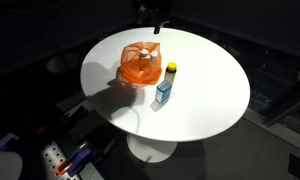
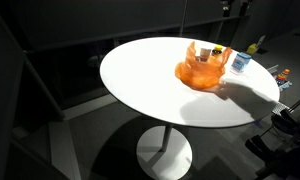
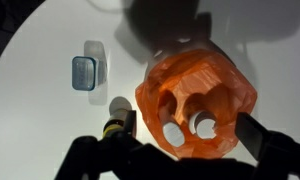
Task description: Remove the syrup bottle from the plastic bag
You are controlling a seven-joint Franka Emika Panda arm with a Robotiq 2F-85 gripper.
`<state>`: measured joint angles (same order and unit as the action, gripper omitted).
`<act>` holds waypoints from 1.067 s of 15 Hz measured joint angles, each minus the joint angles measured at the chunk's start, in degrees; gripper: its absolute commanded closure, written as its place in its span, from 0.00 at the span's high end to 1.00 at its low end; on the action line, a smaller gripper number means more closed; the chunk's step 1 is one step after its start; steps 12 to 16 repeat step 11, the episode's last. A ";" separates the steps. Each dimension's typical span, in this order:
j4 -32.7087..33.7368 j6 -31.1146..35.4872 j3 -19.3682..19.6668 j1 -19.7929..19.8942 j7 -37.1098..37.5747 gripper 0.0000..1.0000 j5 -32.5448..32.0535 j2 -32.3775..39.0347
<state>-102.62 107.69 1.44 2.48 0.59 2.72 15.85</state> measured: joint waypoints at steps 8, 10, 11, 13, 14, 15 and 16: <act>-1.88 -8.28 -0.08 -1.19 0.43 1.00 0.00 -6.87; -1.89 -8.24 -0.08 -1.19 0.43 1.00 0.00 -6.55; -1.89 -8.22 -0.08 -1.19 0.43 1.00 0.00 -6.39; -1.89 -8.22 -0.08 -1.19 0.43 1.00 0.00 -6.39; -1.89 -8.22 -0.08 -1.19 0.43 1.00 0.00 -6.39; -1.89 -8.22 -0.08 -1.19 0.43 1.00 0.00 -6.39; -1.89 -8.22 -0.08 -1.19 0.43 1.00 0.00 -6.39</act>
